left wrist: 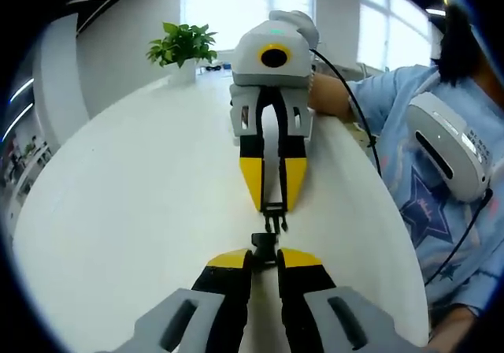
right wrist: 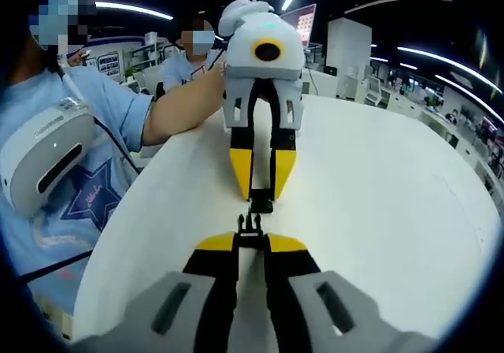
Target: Snap the two parts of the plastic buckle together until the buckle closes and remains connected.
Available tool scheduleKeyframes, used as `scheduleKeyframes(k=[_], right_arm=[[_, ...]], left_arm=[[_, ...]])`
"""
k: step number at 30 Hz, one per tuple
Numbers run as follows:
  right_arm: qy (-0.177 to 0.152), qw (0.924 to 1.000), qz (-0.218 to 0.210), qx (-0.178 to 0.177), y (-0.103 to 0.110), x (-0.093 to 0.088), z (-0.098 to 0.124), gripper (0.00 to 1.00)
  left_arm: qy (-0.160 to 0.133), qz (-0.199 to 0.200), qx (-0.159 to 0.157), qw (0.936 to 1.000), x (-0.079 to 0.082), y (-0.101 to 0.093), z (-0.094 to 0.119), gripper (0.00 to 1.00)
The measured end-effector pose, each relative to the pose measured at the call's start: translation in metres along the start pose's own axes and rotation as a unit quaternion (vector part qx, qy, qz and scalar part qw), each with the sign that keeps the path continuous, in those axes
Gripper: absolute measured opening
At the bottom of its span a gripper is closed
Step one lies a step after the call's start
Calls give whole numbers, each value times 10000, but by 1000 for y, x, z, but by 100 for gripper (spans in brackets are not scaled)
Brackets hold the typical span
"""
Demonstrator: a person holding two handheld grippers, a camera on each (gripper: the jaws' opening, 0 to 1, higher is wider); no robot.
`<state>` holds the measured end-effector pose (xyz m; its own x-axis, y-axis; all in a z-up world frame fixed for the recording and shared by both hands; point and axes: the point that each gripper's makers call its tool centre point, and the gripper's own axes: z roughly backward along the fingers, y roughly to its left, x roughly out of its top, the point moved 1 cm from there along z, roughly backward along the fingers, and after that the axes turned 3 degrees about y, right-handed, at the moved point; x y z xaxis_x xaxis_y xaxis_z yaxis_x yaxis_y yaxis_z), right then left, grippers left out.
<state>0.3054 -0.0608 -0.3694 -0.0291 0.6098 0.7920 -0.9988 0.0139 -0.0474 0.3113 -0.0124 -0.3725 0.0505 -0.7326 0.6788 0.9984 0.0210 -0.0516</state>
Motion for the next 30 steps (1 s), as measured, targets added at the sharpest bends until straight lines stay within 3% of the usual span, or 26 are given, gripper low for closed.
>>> scheduleKeyframes(k=[30], right_arm=[[16, 10000, -13, -19, 1, 0, 1, 12]], left_arm=[[-4, 15, 31, 10000, 1, -2, -1, 13]])
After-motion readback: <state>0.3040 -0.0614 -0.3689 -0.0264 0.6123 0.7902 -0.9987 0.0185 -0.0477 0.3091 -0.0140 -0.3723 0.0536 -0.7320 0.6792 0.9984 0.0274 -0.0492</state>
